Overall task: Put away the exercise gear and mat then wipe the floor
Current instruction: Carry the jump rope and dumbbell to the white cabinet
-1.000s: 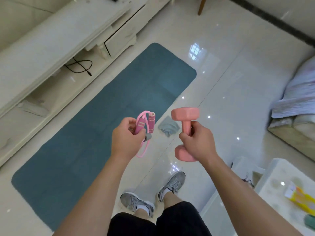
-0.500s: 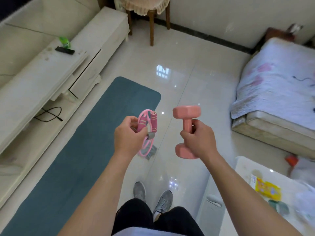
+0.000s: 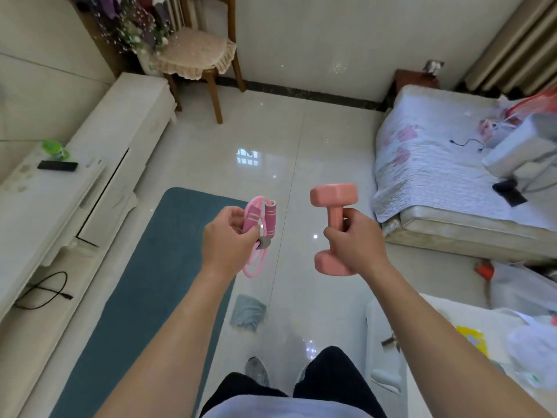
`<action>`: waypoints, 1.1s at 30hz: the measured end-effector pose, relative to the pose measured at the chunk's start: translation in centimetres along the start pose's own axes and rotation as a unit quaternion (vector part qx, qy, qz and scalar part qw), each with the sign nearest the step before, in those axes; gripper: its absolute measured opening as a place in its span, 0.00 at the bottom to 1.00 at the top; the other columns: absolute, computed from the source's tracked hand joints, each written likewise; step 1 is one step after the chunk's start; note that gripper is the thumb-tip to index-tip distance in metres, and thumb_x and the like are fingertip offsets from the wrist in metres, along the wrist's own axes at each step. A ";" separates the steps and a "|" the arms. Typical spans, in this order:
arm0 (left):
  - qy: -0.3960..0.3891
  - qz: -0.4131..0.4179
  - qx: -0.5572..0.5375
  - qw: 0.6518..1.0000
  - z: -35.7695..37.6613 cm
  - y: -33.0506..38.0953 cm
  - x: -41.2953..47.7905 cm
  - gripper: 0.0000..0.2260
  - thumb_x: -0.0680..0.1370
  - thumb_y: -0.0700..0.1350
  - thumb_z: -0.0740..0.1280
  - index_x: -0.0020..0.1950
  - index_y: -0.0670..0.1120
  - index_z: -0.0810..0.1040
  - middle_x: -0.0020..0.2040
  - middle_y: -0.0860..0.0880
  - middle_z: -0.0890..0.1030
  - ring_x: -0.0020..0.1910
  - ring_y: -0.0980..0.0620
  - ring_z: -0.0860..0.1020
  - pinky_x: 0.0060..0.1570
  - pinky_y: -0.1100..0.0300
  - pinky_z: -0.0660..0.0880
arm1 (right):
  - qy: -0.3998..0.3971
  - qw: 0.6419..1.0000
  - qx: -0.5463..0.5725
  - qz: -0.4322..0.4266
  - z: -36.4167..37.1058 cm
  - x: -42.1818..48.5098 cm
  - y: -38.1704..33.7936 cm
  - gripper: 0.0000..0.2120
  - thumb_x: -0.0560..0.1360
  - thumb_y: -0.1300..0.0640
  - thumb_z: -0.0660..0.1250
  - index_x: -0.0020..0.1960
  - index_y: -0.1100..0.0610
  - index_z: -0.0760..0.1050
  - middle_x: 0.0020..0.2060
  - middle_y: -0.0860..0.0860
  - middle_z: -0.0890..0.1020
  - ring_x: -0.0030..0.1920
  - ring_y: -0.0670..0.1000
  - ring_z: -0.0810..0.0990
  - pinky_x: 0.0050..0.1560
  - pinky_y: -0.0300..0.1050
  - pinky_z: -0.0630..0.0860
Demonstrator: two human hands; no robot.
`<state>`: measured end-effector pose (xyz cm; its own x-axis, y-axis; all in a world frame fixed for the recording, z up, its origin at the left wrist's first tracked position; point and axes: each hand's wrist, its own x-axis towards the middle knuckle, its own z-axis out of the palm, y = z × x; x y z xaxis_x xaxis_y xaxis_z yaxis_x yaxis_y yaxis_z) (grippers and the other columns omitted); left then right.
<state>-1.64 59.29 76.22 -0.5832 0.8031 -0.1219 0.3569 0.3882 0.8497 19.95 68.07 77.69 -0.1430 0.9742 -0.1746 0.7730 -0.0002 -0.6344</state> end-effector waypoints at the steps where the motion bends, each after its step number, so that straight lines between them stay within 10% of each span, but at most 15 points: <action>1: -0.004 0.005 0.002 1.000 0.2 0.5 0.9 0.07 0.72 0.46 0.73 0.47 0.51 0.78 0.38 0.57 0.82 0.35 0.60 0.81 0.40 0.53 0.82 | 0.004 1.000 0.001 0.002 -0.4 0.7 -0.2 0.04 0.67 0.54 0.67 0.39 0.52 0.73 0.33 0.46 0.79 0.35 0.45 0.76 0.31 0.42 0.65; 33: 0.120 0.006 -0.004 0.993 8.2 14.5 37.6 0.09 0.71 0.49 0.73 0.48 0.50 0.77 0.36 0.55 0.82 0.34 0.56 0.82 0.33 0.50 0.82 | -0.046 0.993 0.008 -0.110 -4.7 43.2 -12.0 0.03 0.68 0.55 0.66 0.38 0.54 0.73 0.32 0.49 0.79 0.35 0.50 0.77 0.32 0.43 0.68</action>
<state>-12.43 98.81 79.79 -0.7363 0.6765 0.0129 0.3595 0.3750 0.8545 7.42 111.24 81.29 -0.3630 0.9266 -0.0977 0.7073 0.2058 -0.6763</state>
